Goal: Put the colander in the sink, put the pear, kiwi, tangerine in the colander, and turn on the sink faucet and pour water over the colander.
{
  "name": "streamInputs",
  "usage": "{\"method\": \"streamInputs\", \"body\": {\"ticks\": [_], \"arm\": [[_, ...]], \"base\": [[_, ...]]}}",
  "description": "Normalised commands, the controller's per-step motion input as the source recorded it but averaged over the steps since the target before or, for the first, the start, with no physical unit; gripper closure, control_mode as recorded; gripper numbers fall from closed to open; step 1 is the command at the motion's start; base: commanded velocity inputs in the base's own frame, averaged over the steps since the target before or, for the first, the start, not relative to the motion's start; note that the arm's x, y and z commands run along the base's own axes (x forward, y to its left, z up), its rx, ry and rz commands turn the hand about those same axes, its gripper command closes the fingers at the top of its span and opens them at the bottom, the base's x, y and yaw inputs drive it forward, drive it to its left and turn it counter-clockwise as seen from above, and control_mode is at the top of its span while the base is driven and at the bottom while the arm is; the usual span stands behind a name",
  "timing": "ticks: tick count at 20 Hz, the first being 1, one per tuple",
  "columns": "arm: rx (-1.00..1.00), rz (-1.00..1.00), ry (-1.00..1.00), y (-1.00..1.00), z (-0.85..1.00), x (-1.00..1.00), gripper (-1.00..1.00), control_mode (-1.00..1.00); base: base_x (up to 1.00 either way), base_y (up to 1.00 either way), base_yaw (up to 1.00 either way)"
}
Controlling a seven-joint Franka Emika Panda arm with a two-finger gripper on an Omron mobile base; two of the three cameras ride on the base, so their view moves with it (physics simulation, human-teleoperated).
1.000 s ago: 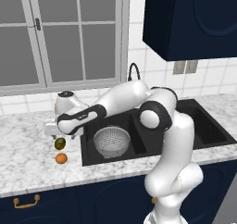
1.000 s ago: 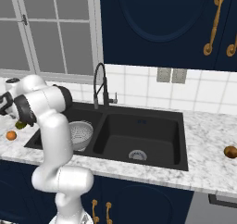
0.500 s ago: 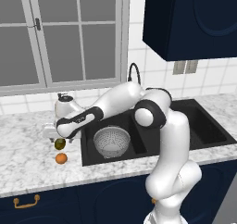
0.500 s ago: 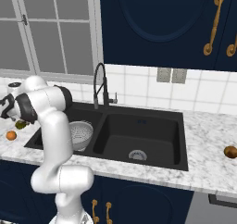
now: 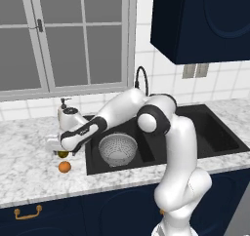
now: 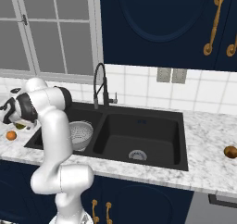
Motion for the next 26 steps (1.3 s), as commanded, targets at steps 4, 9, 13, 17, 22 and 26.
{"method": "streamInputs", "body": {"ticks": [4,9,13,17,22,26], "arm": [[0.00,-0.02,0.07,-0.23,0.00,0.01,1.00,-1.00],[0.00,0.00,0.03,-0.64,0.09,0.00,1.00,-1.00],[0.00,-0.01,0.00,-0.91,0.13,-0.04,1.00,-1.00],[0.00,-0.02,0.00,-0.94,0.08,0.00,1.00,-1.00],[-0.01,-0.05,0.04,-0.96,0.00,0.12,1.00,-1.00],[-0.11,-0.06,0.13,-0.63,-0.29,0.27,1.00,-1.00]], "base": [[0.00,0.00,0.00],[0.00,0.00,0.00],[0.00,0.00,0.00],[0.00,0.00,0.00],[0.00,0.00,0.00],[0.00,0.00,0.00]]}}
